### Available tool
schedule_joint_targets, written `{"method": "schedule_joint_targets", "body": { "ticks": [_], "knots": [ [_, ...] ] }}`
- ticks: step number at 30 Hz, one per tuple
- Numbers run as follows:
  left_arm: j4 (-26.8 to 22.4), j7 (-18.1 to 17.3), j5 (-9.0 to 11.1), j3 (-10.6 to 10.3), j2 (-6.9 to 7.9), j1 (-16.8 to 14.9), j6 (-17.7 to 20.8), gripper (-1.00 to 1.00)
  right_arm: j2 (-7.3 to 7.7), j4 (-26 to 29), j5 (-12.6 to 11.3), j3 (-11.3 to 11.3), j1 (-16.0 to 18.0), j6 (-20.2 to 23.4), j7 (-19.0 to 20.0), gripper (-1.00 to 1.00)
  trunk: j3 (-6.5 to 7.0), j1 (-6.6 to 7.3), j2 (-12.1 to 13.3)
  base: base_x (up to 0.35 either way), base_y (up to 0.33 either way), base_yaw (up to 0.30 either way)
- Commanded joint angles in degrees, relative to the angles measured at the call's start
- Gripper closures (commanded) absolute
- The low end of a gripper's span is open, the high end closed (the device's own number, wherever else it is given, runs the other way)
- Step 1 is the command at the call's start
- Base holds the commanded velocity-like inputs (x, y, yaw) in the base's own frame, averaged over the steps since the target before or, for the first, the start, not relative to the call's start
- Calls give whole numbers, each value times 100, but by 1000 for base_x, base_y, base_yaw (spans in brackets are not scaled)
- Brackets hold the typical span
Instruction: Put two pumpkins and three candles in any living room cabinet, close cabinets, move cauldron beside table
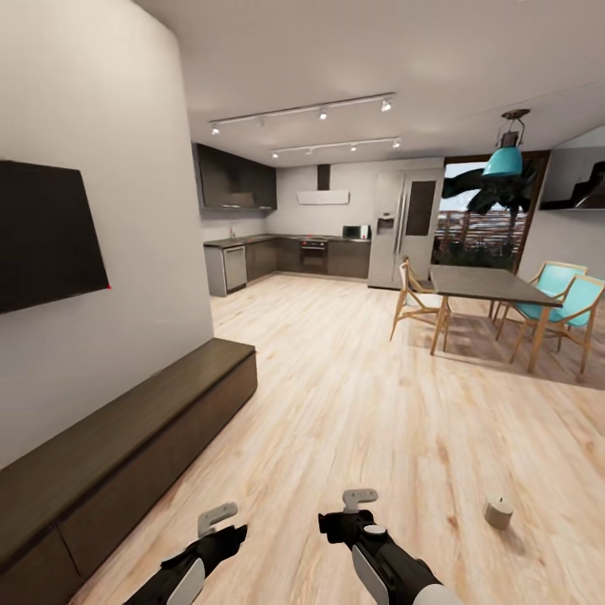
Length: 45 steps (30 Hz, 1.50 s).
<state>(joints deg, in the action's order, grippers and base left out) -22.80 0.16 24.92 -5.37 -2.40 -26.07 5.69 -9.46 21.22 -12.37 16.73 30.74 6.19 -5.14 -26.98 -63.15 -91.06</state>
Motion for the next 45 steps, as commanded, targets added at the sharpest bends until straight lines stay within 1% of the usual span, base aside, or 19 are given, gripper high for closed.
{"method": "schedule_joint_targets", "body": {
  "ticks": [1,6,22,37,45],
  "knots": [
    [-5,2,39,-24,3,-3,20,-100,5,14,-53,49,2,31,-49,-100,0,3,-4,-259,189,232],
    [-5,2,37,-26,6,-3,20,-100,5,14,-49,50,2,31,-49,-100,30,3,-4,-221,162,232],
    [-5,2,22,-34,4,-3,12,-100,5,-14,-21,50,2,31,-49,-100,83,3,-4,-30,13,181],
    [-5,2,21,-35,5,-3,11,-100,5,-20,6,50,0,31,-49,-100,122,3,-4,-276,0,252],
    [-5,2,21,-35,3,-3,11,-100,5,-21,6,50,2,31,-49,-100,144,3,-4,-42,-2,253]
  ]
}}
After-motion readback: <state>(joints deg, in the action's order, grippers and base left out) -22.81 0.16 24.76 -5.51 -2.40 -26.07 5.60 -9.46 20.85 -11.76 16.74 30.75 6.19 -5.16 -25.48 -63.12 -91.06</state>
